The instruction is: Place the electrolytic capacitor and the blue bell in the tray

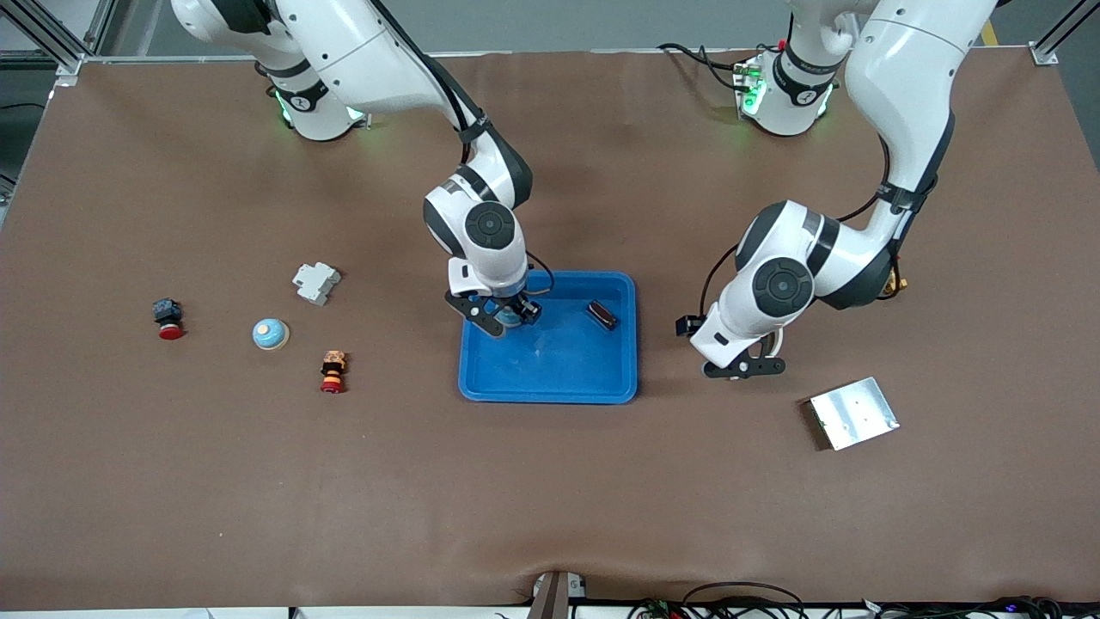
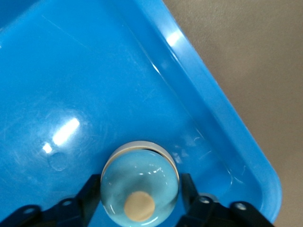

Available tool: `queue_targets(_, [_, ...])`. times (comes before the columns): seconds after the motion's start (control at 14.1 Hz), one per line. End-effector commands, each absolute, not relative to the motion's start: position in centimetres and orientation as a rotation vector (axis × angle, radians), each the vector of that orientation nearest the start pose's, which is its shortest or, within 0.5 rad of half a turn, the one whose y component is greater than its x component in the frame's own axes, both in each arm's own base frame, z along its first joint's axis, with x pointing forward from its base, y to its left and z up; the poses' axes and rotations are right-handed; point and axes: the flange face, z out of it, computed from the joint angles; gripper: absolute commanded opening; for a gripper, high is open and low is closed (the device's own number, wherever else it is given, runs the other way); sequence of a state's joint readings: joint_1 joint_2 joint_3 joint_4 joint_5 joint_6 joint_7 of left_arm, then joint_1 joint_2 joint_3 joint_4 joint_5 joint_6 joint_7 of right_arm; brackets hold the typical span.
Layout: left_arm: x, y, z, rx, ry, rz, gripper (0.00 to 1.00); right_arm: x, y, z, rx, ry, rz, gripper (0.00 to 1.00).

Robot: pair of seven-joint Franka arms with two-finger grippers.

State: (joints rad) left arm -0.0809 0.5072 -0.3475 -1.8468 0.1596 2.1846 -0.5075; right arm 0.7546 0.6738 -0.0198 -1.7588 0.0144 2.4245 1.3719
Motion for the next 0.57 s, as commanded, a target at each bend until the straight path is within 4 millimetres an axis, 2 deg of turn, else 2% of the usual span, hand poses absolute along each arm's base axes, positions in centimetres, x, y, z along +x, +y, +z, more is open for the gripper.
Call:
queue_targets(0.0, [56.1,-23.5,24.8,-3.116,0.084,0.149,1.0,49.4,45.1,18.7,-3.031,0.954,0.011,1.0])
queue_targets(0.21, [55.5,-22.2,23.4,-3.106,0.121,0.129,1.0,52.0,45.5,24.0,-3.146,0.895,0.119,1.0])
queue_targets(0.28, [55.1,-21.6,22.8,-3.097,0.148,0.127,1.0,52.9,45.0,25.4,-3.173,0.872,0.154,1.0])
queue_targets(0.43, [54.3,-20.9,22.1,-3.092,0.167,0.107,1.0,54.2,43.0,26.2,-3.213,0.769,0.21,1.0])
queue_targets(0.5, [54.3,-20.4,21.8,-3.095,0.159,0.103,1.0,54.6,42.0,27.5,-3.225,0.735,0.229,1.0])
